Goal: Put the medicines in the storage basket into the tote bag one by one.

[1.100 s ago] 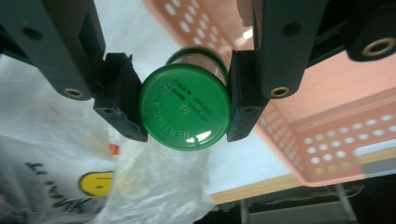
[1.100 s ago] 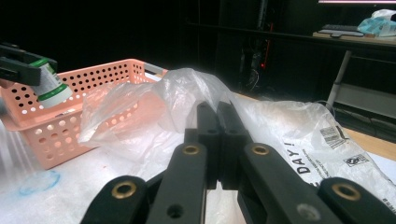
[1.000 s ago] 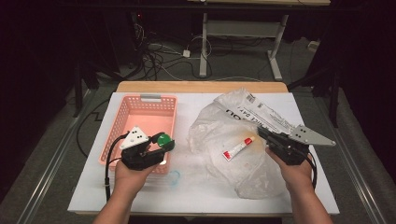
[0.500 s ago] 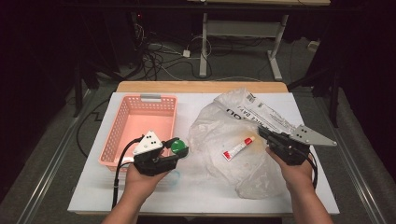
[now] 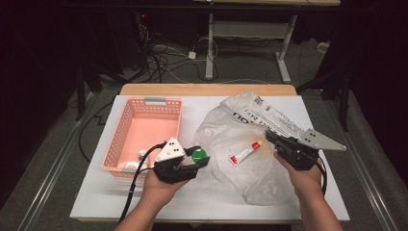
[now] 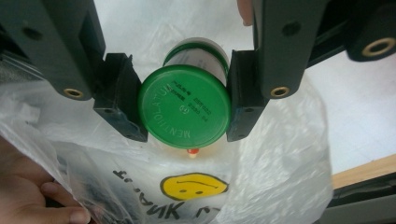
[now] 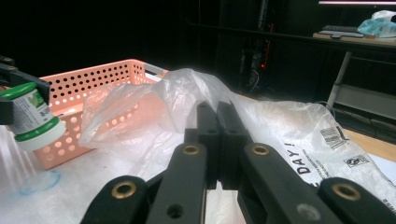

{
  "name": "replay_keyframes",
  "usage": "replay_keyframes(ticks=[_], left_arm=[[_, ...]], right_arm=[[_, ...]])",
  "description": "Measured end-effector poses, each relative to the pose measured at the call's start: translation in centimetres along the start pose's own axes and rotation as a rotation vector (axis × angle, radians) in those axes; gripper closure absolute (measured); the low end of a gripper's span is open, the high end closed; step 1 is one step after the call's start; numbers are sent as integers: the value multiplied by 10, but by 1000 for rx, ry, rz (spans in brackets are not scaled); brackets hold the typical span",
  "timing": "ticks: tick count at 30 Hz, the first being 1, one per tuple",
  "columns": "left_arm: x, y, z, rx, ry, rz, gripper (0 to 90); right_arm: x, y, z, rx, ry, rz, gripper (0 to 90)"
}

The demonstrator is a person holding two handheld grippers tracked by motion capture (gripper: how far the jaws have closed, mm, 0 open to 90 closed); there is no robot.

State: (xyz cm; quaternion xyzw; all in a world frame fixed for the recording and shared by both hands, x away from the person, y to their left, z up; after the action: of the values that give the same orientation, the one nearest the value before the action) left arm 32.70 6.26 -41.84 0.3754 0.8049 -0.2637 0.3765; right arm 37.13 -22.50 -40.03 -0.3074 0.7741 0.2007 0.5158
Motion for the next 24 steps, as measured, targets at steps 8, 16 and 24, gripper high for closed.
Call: replay_keyframes(ticks=[8,16,24], left_arm=[[-14,-8,35,42,15,10,499],[-26,-19,64,67,30,21,498],[-38,-27,93,74,25,34,498]], right_arm=[[1,0,0,4,4,-1,900],[0,0,-1,3,-2,4,900],[-1,0,-4,6,-7,3,900]])
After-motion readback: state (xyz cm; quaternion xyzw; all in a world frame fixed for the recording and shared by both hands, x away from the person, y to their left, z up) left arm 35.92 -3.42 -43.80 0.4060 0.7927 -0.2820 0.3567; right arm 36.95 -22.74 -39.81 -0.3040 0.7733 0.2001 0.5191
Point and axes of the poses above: each handheld gripper's, and its own axes: z roughly forward along the jaws, x roughly out of its underside, y roughly to its left, the point moved 5 cm from there along z, roughly forward along the jaws, and after that the axes turned 9 degrees about y, right-handed, at the moved point
